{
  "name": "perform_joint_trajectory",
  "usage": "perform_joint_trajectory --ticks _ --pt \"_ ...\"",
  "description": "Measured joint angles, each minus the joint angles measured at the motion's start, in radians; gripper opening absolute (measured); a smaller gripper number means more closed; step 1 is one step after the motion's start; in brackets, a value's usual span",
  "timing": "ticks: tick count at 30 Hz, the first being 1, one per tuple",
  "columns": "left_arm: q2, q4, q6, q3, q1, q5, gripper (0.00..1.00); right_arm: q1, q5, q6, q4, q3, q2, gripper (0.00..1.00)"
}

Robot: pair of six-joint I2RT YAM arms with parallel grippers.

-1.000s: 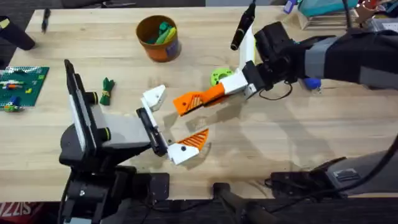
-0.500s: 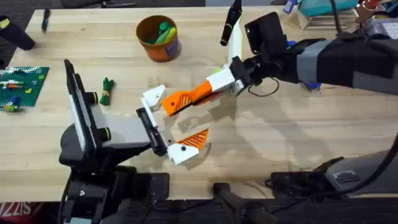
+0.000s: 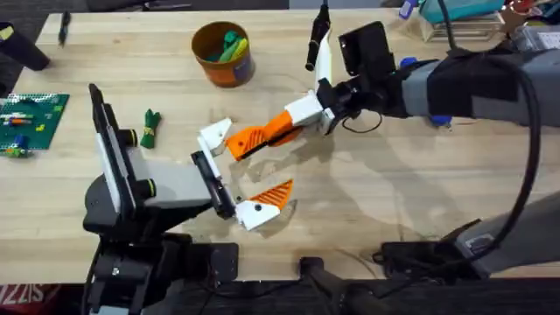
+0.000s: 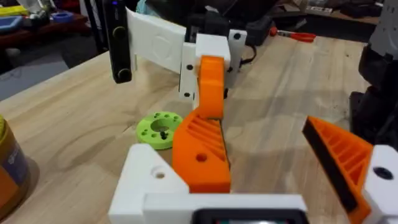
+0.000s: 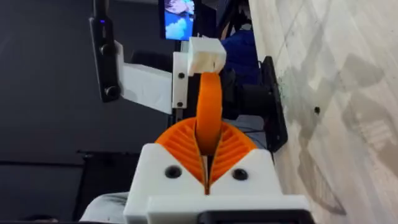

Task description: Pick up the gripper from the table and insert it into the empty holder that is missing its gripper. Then pick up a screw, insert it into the mounting hole, and use the screwdriver to tighten it. Finally, clean up the table by picking up the vegetable and placing it into the bucket.

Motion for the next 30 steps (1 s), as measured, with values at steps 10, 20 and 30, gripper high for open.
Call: perform_joint_trajectory --ticks 10,20,30 --pt "0.0 0.0 0.0 0.0 0.0 0.0 0.986 0.0 -0.031 0.03 0.014 0.0 0.0 0.019" --pt "0.0 0.0 0.0 0.0 0.0 0.0 0.985 0.0 -0.036 0.052 0.039 0.0 0.0 0.019" --pt "0.0 0.0 0.0 0.0 0.0 0.0 0.985 0.0 -0.026 0.083 0.047 0.0 0.0 0.019"
